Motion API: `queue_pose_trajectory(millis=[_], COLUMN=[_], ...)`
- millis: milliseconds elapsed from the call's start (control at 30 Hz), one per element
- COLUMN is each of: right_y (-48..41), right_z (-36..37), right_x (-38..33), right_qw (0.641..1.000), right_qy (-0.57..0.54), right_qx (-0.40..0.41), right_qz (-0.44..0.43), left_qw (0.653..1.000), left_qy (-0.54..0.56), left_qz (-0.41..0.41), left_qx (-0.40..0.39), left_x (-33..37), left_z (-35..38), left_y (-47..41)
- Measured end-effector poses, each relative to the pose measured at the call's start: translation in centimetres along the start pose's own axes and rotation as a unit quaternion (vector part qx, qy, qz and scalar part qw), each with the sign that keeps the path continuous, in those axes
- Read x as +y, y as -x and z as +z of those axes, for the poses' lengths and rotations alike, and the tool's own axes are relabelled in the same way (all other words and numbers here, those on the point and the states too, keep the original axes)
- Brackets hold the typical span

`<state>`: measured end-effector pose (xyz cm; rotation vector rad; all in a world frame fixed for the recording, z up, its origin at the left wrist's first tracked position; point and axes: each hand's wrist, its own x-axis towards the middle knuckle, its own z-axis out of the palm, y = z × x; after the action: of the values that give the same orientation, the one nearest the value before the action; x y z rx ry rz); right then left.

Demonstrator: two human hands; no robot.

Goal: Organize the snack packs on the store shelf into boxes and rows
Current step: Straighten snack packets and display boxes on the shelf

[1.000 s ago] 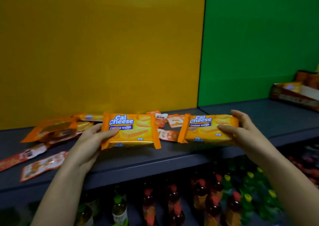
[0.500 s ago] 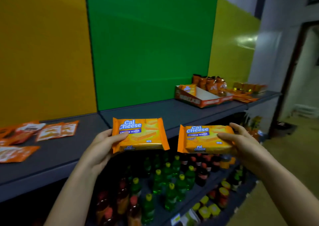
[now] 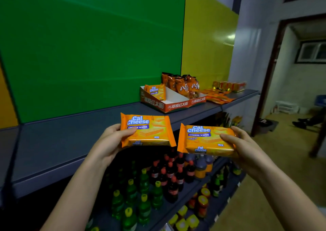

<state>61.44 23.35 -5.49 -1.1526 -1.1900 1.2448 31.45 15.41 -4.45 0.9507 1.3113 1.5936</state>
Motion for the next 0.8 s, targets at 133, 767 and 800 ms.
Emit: queue_pose_trajectory(millis=[133,767,800], right_y=[-6.8,-34.7,-36.2], right_z=[-1.2,2.5,2.9], right_x=[-0.6,-4.7,-4.9], right_qw=[1.000,0.985,0.982], right_qy=[-0.006,-0.031,-0.035], right_qx=[-0.014,-0.161,-0.177], right_qz=[-0.007,-0.052,-0.060], left_qw=[1.000,0.982,0.979], left_qy=[-0.021,-0.083,-0.084], left_qz=[0.019,0.058,0.056], left_qx=[0.007,0.163,0.175], left_x=[-0.3,1.1,1.1], left_z=[3.7,12.3,12.5], left_y=[-6.5,-28.1,-29.0])
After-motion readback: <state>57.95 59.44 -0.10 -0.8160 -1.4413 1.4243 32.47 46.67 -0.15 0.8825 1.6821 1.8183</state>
